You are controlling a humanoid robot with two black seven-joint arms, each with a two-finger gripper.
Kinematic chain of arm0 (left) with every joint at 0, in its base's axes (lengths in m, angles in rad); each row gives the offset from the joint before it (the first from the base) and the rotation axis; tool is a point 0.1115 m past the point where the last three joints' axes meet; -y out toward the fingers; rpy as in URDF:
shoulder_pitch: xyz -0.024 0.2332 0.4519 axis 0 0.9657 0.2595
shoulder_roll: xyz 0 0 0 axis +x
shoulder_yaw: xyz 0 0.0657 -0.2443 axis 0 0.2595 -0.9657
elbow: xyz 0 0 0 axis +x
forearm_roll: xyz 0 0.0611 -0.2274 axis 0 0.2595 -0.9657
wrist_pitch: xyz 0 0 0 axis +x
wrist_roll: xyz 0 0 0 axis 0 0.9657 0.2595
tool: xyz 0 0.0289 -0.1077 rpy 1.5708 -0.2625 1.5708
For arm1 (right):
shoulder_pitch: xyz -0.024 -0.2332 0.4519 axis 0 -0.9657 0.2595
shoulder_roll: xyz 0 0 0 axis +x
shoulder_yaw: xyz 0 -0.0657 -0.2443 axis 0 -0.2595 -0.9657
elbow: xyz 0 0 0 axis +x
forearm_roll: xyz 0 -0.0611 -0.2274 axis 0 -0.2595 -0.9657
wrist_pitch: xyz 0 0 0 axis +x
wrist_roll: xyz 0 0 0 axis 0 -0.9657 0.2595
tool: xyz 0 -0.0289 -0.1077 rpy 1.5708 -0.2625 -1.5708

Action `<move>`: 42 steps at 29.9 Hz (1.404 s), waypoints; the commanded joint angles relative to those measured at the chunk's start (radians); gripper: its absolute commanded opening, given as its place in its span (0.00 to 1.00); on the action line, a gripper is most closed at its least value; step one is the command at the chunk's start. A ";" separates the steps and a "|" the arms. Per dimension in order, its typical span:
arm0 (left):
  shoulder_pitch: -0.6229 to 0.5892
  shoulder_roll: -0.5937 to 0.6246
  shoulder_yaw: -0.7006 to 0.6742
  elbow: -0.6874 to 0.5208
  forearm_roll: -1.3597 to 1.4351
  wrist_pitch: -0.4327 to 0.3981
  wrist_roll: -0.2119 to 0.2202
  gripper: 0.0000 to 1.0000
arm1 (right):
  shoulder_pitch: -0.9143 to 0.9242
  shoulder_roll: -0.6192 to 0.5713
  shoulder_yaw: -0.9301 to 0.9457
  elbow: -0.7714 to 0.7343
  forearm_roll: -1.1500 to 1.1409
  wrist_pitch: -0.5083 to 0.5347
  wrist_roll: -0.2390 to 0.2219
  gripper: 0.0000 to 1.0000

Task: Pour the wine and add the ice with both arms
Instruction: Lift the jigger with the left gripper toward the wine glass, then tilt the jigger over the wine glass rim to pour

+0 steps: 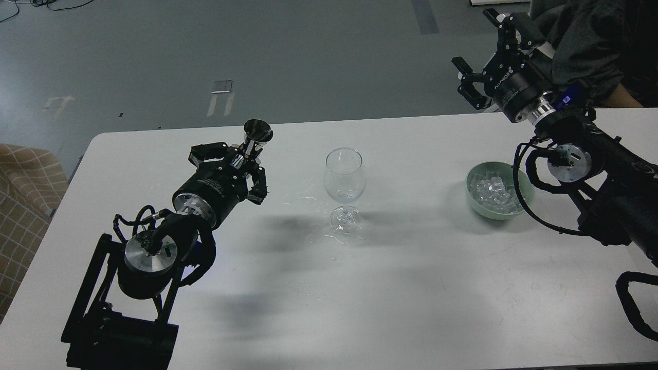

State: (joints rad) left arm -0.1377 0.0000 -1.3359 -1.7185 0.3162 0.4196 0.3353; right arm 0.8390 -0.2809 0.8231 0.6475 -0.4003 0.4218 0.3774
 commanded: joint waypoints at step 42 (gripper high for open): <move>-0.103 0.000 0.158 -0.015 0.072 0.069 0.011 0.01 | -0.017 0.003 -0.001 0.003 0.000 0.000 0.000 1.00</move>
State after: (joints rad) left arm -0.2287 0.0000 -1.1801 -1.7365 0.3880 0.4875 0.3466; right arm 0.8243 -0.2777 0.8226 0.6505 -0.4003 0.4218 0.3774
